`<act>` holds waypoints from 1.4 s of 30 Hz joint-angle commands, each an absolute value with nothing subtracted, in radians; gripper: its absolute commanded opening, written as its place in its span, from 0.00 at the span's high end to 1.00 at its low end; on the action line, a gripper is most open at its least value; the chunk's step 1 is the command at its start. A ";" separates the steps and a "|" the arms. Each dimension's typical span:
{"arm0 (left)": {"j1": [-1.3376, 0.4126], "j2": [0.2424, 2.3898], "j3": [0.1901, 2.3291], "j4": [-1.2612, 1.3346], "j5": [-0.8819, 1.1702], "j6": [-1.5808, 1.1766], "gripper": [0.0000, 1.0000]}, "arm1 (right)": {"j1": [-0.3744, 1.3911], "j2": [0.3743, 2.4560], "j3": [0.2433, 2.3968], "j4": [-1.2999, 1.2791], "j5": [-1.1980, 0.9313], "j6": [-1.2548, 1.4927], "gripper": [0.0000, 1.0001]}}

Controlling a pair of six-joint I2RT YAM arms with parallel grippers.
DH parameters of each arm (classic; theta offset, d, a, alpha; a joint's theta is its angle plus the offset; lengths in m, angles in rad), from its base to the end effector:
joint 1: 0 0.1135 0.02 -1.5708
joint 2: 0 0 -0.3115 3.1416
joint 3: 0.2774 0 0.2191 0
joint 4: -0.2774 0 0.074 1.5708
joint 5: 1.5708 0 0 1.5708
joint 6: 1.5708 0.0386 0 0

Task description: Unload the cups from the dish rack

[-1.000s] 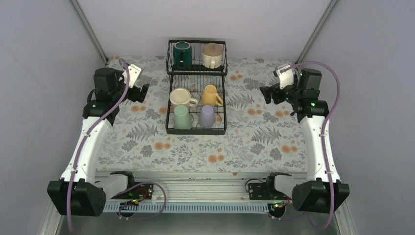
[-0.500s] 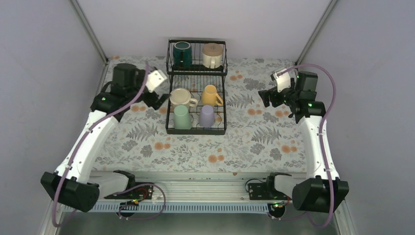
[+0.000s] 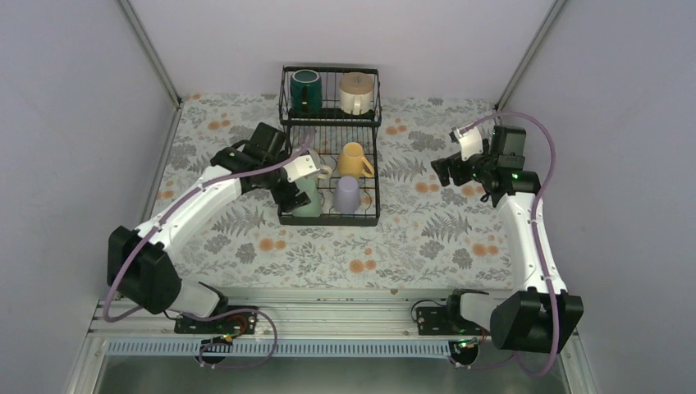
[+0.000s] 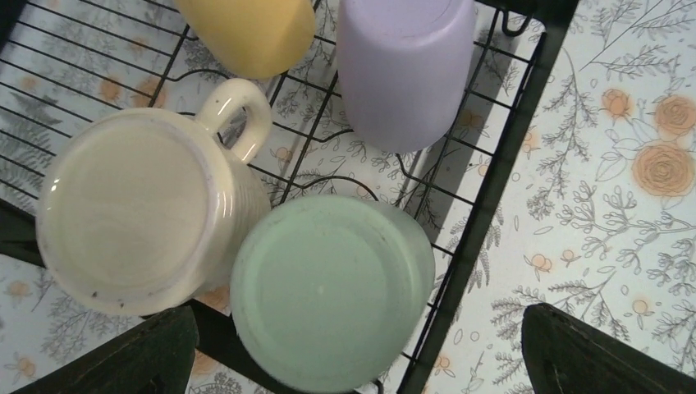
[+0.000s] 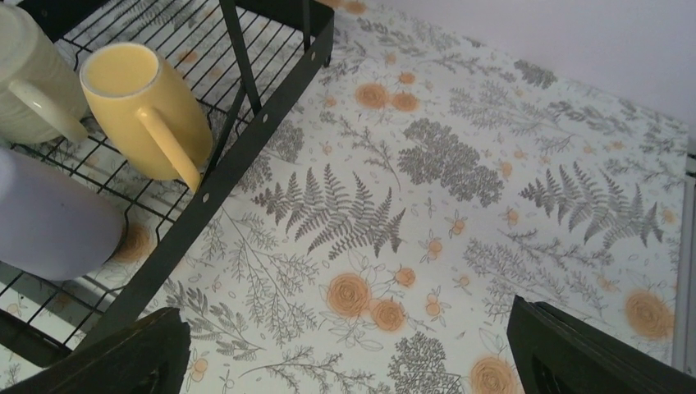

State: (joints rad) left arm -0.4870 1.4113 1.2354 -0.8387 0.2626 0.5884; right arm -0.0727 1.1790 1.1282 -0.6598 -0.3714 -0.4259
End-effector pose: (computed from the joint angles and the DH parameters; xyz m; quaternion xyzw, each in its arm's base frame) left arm 0.2138 -0.1246 0.3487 0.5191 0.8004 -0.1119 0.2782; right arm 0.1984 -0.0004 0.3789 -0.2327 0.8659 0.0615 0.4385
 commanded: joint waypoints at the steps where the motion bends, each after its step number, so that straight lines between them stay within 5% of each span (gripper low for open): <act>1: -0.491 1.470 1.237 -0.777 0.270 0.607 0.02 | -0.066 1.159 1.093 -0.651 -0.357 -0.444 0.00; 9: -0.492 1.575 1.249 -0.748 0.270 0.611 0.06 | -0.066 1.139 1.040 -0.628 -0.324 -0.454 0.00; 12: -0.492 1.596 1.264 -0.761 0.285 0.614 0.15 | -0.066 1.132 1.027 -0.622 -0.320 -0.455 0.00; 16: -0.493 1.597 1.276 -0.777 0.304 0.621 0.36 | -0.066 1.129 1.013 -0.613 -0.321 -0.451 0.00; 21: -0.492 1.579 1.289 -0.815 0.326 0.619 0.75 | -0.066 1.125 1.018 -0.620 -0.326 -0.445 0.00; 27: -0.512 1.492 1.396 -0.917 0.330 0.591 0.77 | -0.063 1.123 1.112 -0.706 -0.432 -0.431 0.00; 36: -0.535 1.501 1.810 -0.936 0.414 0.485 0.75 | -0.024 1.258 1.410 -0.902 -1.060 -0.357 0.00; 42: -0.567 1.537 1.873 -0.759 0.393 0.456 0.73 | 0.050 1.374 1.495 -0.896 -1.187 -0.354 0.00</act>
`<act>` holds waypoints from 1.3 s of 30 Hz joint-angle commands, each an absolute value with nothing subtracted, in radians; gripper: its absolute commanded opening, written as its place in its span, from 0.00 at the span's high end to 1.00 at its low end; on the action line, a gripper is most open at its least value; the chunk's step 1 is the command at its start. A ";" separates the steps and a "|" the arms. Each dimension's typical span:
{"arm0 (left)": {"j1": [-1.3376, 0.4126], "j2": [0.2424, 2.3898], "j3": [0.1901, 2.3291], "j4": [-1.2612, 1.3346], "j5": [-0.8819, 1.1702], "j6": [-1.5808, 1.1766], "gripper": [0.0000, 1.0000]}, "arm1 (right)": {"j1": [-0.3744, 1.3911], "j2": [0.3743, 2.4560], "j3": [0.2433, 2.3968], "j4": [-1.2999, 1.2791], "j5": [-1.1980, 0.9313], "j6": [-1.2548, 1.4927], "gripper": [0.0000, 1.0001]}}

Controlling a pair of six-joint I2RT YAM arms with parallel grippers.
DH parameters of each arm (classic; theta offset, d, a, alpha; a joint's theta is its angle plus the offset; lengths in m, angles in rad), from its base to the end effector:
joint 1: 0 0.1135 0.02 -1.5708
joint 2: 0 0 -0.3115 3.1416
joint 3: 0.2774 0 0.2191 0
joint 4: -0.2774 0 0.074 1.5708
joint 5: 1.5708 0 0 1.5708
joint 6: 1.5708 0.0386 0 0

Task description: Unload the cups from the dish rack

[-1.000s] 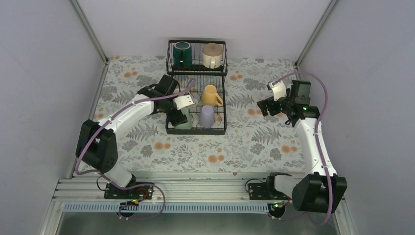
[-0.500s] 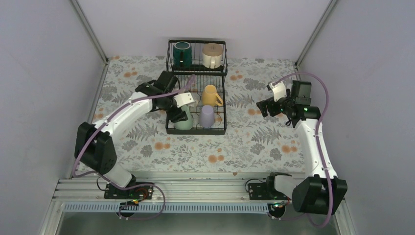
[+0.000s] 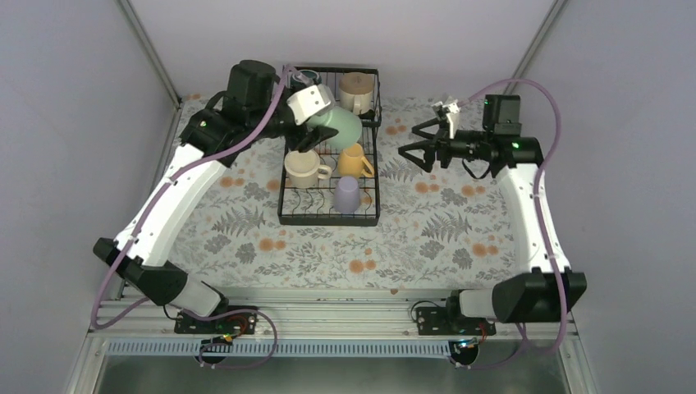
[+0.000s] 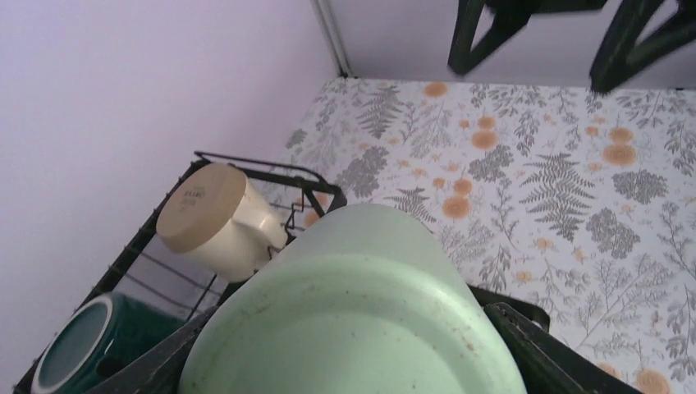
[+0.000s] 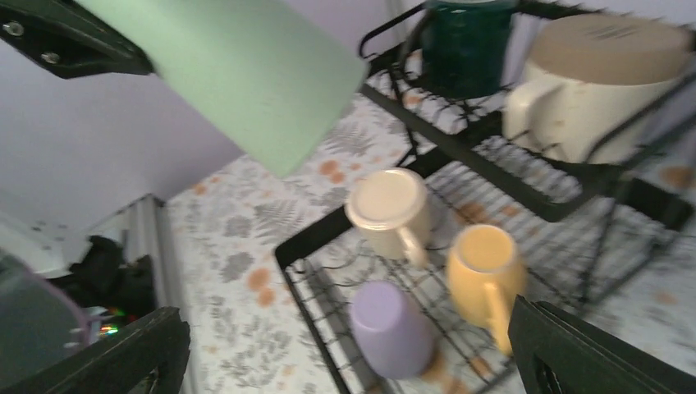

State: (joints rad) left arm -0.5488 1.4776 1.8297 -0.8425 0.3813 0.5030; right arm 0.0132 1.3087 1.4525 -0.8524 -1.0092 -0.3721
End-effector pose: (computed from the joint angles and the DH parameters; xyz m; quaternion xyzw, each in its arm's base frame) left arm 0.2186 -0.1505 0.5009 0.5070 0.6794 -0.1740 0.5011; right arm 0.2106 0.0355 0.4424 -0.3505 0.7419 0.3669 0.4383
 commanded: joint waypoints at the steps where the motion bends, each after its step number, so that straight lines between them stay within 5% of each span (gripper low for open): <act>1: -0.569 1.548 1.887 -0.739 0.396 0.452 0.73 | 0.057 1.392 1.510 -0.900 -1.202 -0.367 0.00; 9: -0.581 1.584 1.890 -0.556 0.410 0.432 0.72 | 0.066 1.568 1.705 -0.999 -1.385 -0.437 0.00; 28: -0.624 1.736 2.064 -0.607 0.471 0.411 0.72 | 0.074 1.774 1.936 -1.115 -1.472 -0.492 0.08; 37: -0.638 1.785 2.102 -0.623 0.466 0.417 0.71 | 0.086 1.759 1.917 -1.108 -1.506 -0.475 0.45; 39: -0.640 1.794 2.102 -0.624 0.463 0.420 0.69 | 0.087 1.746 1.911 -1.097 -1.508 -0.464 0.47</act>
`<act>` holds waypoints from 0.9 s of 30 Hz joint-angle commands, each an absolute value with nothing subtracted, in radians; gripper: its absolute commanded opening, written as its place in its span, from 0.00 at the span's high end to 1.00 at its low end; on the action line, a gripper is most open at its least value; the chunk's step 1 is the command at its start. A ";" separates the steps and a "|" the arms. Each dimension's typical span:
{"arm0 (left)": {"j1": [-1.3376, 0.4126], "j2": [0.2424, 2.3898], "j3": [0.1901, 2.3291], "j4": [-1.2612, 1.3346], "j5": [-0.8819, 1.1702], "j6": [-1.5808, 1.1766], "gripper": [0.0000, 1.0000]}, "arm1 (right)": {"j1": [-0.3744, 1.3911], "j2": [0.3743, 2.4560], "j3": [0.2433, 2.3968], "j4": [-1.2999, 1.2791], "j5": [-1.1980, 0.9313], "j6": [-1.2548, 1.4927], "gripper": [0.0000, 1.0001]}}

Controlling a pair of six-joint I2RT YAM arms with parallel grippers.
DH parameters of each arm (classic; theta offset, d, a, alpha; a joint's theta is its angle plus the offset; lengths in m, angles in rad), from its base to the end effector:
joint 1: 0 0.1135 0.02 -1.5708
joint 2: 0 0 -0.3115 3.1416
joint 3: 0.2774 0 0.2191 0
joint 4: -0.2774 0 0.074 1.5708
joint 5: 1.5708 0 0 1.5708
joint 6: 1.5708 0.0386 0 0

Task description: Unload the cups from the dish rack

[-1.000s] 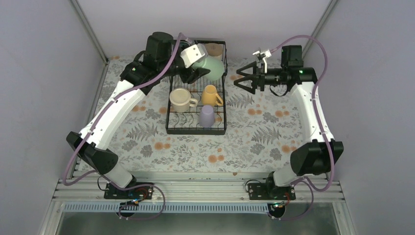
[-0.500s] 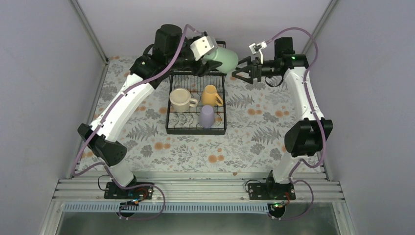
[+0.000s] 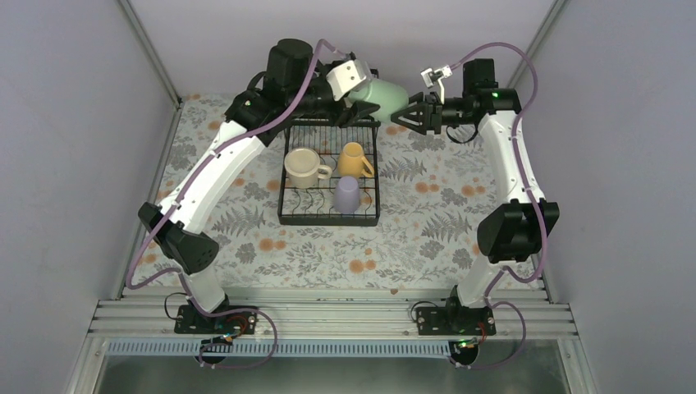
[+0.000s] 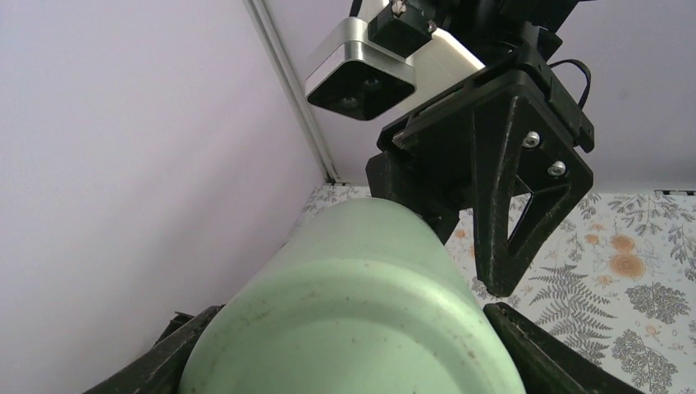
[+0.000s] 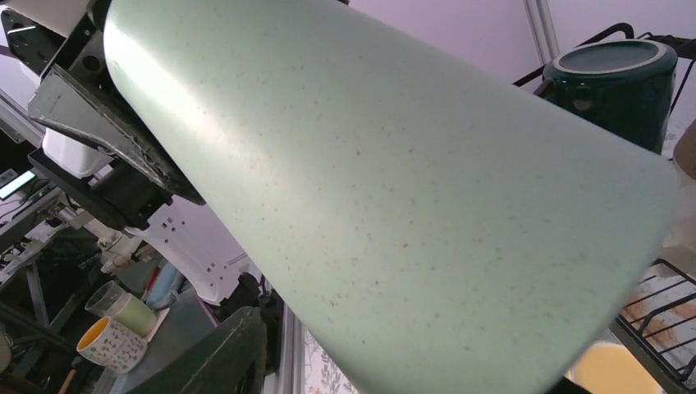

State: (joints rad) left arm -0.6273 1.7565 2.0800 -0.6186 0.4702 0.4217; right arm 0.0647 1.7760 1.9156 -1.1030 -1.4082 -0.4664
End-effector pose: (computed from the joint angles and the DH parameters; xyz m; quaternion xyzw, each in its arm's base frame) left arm 0.2828 -0.2266 0.5120 0.5113 0.6068 -0.2456 0.5568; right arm 0.3264 0.0593 0.4413 -0.3777 0.6510 0.5598 0.3466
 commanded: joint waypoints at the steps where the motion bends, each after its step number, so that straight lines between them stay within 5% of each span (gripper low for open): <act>1: -0.642 1.799 2.101 -0.624 0.463 0.422 0.68 | 0.087 1.740 1.907 -1.091 -1.509 -0.458 0.47; 9: -0.643 1.824 2.056 -0.623 0.468 0.435 0.64 | 0.087 1.698 1.892 -1.082 -1.519 -0.448 0.64; 14: -0.642 1.834 2.037 -0.618 0.435 0.440 0.59 | 0.087 1.671 1.856 -1.068 -1.509 -0.448 0.86; 17: -0.643 1.835 2.042 -0.622 0.396 0.449 0.45 | 0.087 1.671 1.845 -1.068 -1.461 -0.448 0.96; 20: -0.643 1.813 2.033 -0.620 0.344 0.463 0.23 | 0.087 1.670 1.848 -1.107 -1.344 -0.474 0.97; 27: -0.637 1.695 1.926 -0.579 0.193 0.519 0.05 | 0.027 1.576 1.771 -1.114 -1.073 -0.490 0.97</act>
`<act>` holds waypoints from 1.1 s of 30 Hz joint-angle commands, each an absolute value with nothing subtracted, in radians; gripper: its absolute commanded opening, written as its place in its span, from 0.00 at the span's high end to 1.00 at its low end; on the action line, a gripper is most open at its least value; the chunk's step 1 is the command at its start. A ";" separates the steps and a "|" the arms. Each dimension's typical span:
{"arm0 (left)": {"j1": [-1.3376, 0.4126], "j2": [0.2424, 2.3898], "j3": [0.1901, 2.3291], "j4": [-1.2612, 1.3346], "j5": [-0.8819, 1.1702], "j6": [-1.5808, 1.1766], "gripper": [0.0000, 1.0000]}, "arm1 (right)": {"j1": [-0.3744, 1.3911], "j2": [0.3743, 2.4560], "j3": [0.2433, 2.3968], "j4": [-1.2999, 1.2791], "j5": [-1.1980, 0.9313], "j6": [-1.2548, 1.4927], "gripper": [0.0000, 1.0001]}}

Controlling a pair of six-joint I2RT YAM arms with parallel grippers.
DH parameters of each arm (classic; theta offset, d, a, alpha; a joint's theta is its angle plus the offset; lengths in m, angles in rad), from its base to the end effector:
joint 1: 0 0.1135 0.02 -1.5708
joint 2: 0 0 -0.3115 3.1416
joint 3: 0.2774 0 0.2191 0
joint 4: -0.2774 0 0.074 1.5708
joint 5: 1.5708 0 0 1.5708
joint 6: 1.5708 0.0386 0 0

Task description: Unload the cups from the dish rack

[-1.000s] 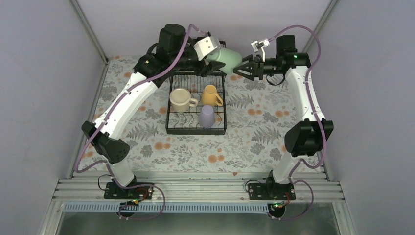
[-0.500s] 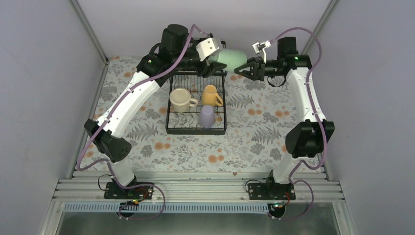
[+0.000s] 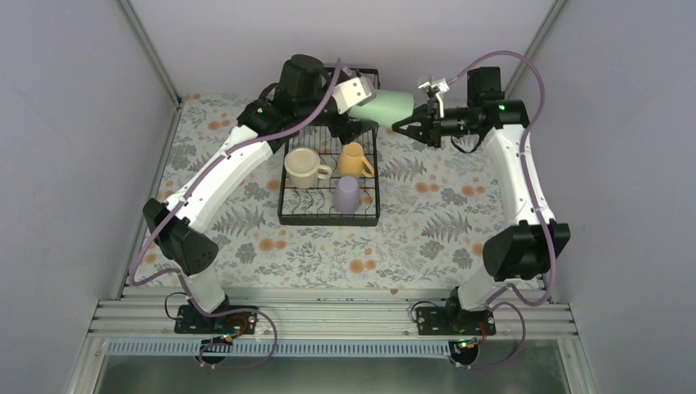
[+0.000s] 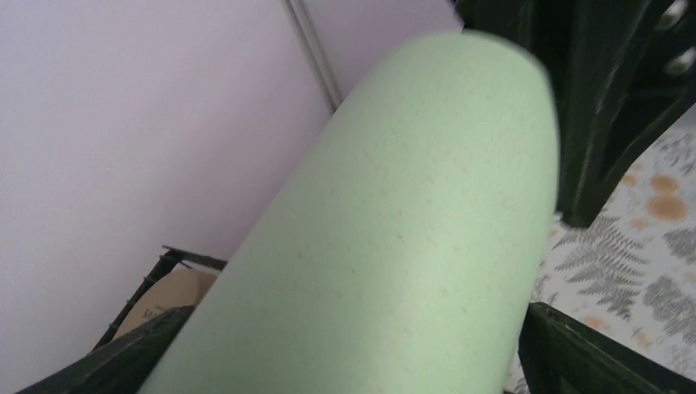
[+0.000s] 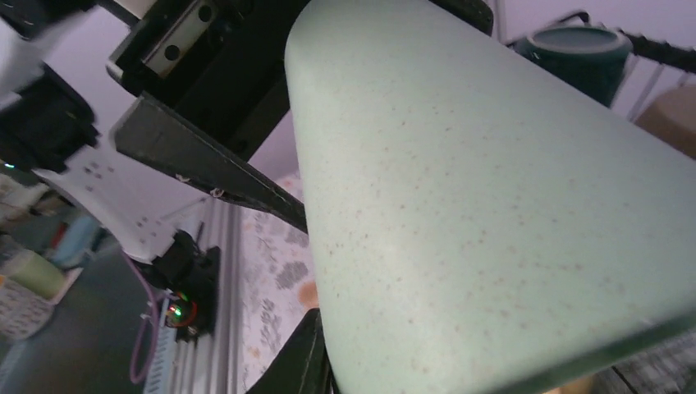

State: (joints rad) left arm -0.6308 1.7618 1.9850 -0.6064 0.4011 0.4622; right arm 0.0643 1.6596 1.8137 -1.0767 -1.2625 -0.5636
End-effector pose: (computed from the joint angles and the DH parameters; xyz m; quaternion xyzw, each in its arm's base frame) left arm 0.2923 -0.2321 0.4835 0.5173 0.6360 -0.2107 0.5325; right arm 0.2954 0.0559 0.4471 -0.4151 0.6698 0.4786 0.3873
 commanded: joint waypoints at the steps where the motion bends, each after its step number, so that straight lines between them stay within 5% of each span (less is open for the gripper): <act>1: -0.632 1.677 1.907 -0.572 0.172 0.526 0.01 | 0.010 1.560 1.757 -1.120 -1.060 -0.506 0.97; 12: -0.532 1.505 1.779 -0.571 0.025 0.615 0.00 | -0.074 1.548 1.749 -1.201 -0.558 -0.586 0.97; 28: -0.529 1.426 1.569 -0.798 -0.166 0.803 0.00 | -0.138 1.925 1.872 -1.263 0.306 -0.679 0.96; 33: -0.528 1.394 1.505 -0.778 -0.173 0.813 0.00 | -0.140 1.991 1.940 -1.285 0.428 -0.657 0.96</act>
State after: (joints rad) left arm -0.5282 1.4433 1.5333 -0.7811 -0.1394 0.7864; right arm -0.1383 1.9724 1.8801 -1.2644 0.2356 -0.6621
